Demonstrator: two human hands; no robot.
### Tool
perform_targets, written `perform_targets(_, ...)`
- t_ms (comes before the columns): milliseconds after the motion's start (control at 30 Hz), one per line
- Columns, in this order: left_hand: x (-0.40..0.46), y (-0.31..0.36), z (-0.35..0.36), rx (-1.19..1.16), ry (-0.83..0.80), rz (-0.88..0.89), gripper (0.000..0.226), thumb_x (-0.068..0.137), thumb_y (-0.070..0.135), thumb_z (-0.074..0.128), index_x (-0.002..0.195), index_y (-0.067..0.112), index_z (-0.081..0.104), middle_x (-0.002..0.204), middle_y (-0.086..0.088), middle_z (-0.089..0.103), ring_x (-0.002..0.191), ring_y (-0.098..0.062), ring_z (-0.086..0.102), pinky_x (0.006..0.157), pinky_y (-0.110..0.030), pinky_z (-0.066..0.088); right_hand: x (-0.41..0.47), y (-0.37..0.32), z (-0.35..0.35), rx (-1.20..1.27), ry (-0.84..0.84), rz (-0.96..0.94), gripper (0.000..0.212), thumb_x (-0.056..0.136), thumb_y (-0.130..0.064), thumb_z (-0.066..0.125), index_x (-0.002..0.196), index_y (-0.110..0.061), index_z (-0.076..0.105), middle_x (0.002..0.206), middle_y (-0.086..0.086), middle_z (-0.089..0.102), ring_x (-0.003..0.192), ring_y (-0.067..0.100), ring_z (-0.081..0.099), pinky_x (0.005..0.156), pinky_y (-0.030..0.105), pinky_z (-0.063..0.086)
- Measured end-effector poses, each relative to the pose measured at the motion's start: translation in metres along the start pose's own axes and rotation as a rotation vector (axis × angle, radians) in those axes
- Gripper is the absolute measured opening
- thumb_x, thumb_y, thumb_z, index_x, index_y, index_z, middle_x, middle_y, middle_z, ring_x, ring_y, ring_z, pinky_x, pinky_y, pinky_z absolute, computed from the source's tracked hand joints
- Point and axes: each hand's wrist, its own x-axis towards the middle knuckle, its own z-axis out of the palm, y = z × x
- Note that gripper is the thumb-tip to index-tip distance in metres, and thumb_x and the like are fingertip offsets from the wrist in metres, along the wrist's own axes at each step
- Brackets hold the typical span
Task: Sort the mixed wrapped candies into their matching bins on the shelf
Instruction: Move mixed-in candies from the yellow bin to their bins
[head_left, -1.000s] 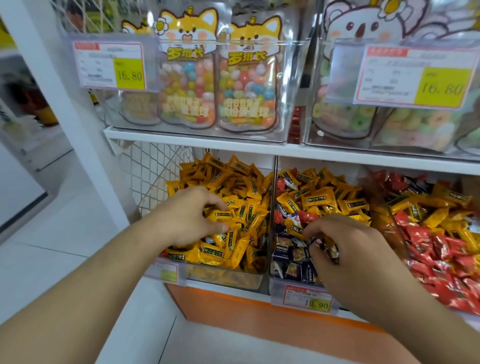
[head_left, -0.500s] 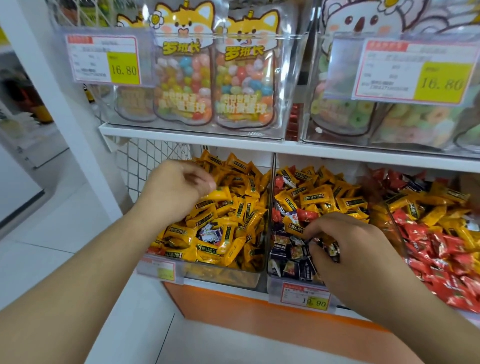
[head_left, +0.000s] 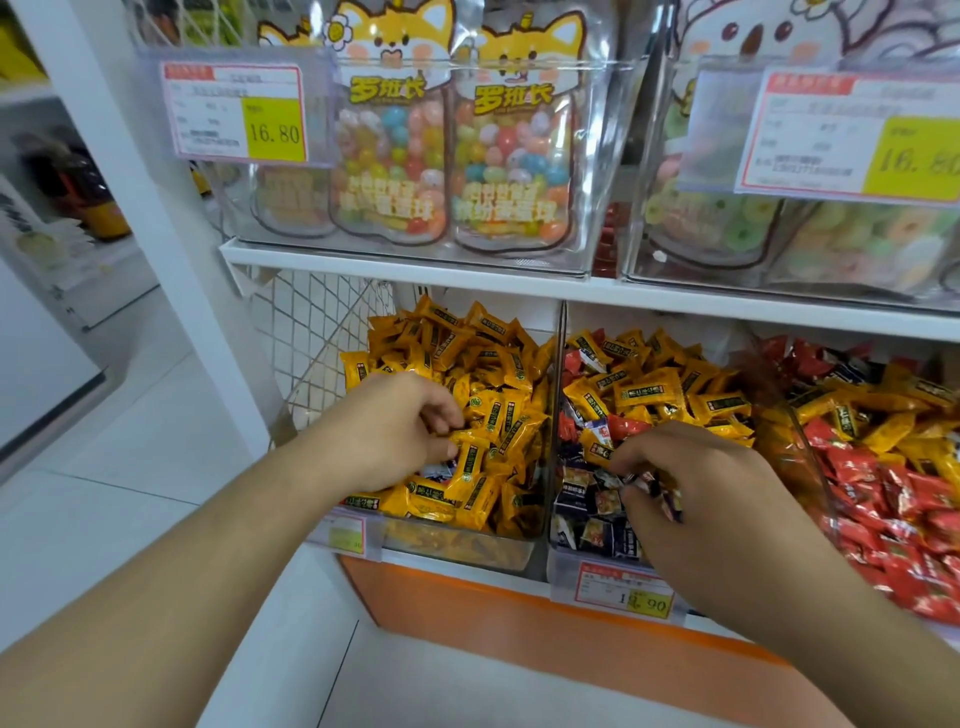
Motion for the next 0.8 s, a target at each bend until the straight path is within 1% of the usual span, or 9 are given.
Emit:
perform_targets(100,-0.003,0.000,0.003,0.206,-0.041,-0.032,0.037,0.080,0.046,0.085,0.114,0.038,0.071,0.092,0.024,0.056,0.096,-0.007,0.059,0.080,-0.028,0.051,0.000,-0.002,0.000,0.001,0.005,-0.010,0.017,0.093,-0.016,0.068,0.102,-0.031,0.069,0.105,-0.022,0.060,0.096,0.001,0.059,0.073,0.009,0.045)
perform_targets(133,-0.003,0.000,0.004,0.248,-0.033,-0.031,0.042,0.079,0.048,0.085,0.117,0.039,0.070,0.098,0.021,0.059,0.100,-0.010,0.060,0.083,-0.032,0.054,0.000,-0.003,0.000,0.002,0.006,-0.012,0.017,0.094,-0.016,0.068,0.102,-0.031,0.069,0.106,-0.022,0.060,0.096,0.001,0.059,0.072,0.009,0.045)
perform_targets(200,-0.001,0.002,0.006,0.317,-0.021,-0.022,0.052,0.077,0.051,0.085,0.125,0.042,0.067,0.120,0.014,0.064,0.109,-0.014,0.061,0.088,-0.039,0.057,-0.001,-0.003,-0.001,0.000,0.006,-0.013,0.016,0.094,-0.016,0.067,0.102,-0.030,0.069,0.106,-0.022,0.059,0.097,0.001,0.058,0.072,0.009,0.045)
perform_targets(267,0.000,0.003,0.008,0.349,-0.018,-0.029,0.055,0.077,0.048,0.086,0.128,0.041,0.066,0.127,0.011,0.064,0.114,-0.018,0.061,0.089,-0.041,0.058,-0.002,-0.003,-0.001,-0.002,0.004,-0.012,0.017,0.094,-0.016,0.067,0.102,-0.030,0.069,0.106,-0.022,0.060,0.097,0.001,0.058,0.073,0.007,0.044)
perform_targets(367,0.003,0.004,0.011,0.369,0.002,-0.018,0.043,0.079,0.044,0.085,0.119,0.037,0.072,0.126,0.008,0.061,0.111,-0.020,0.061,0.087,-0.043,0.059,-0.003,-0.003,-0.001,-0.004,0.006,-0.012,0.017,0.094,-0.015,0.067,0.102,-0.030,0.070,0.106,-0.021,0.061,0.097,0.001,0.059,0.073,0.007,0.044)
perform_targets(433,0.004,0.002,0.014,0.393,0.003,-0.016,0.046,0.080,0.045,0.083,0.122,0.031,0.071,0.128,0.006,0.053,0.115,-0.020,0.057,0.091,-0.044,0.056,-0.002,-0.003,-0.001,-0.004,0.006,-0.013,0.017,0.094,-0.015,0.067,0.102,-0.030,0.070,0.105,-0.021,0.061,0.097,0.001,0.059,0.073,0.007,0.045)
perform_targets(500,0.004,0.000,0.015,0.401,0.003,-0.018,0.049,0.080,0.046,0.084,0.123,0.026,0.071,0.127,0.006,0.049,0.117,-0.019,0.054,0.093,-0.045,0.055,-0.001,-0.002,-0.002,-0.006,0.007,-0.012,0.017,0.094,-0.016,0.067,0.102,-0.030,0.070,0.105,-0.021,0.060,0.096,-0.001,0.058,0.072,0.007,0.044)
perform_targets(633,0.004,-0.004,0.017,0.333,0.057,-0.026,0.040,0.076,0.044,0.088,0.109,0.027,0.075,0.118,0.010,0.050,0.108,-0.013,0.054,0.091,-0.040,0.055,-0.001,-0.002,-0.001,-0.002,0.016,-0.012,0.016,0.096,-0.017,0.065,0.104,-0.031,0.069,0.108,-0.021,0.059,0.098,-0.003,0.056,0.072,0.006,0.042)
perform_targets(800,-0.001,-0.005,0.014,0.276,0.082,-0.064,0.023,0.077,0.042,0.087,0.093,0.034,0.072,0.110,0.011,0.053,0.098,-0.011,0.056,0.085,-0.037,0.056,-0.001,-0.002,-0.001,0.005,0.017,-0.009,0.016,0.097,-0.020,0.063,0.106,-0.032,0.068,0.111,-0.022,0.059,0.100,-0.002,0.056,0.074,0.008,0.044)
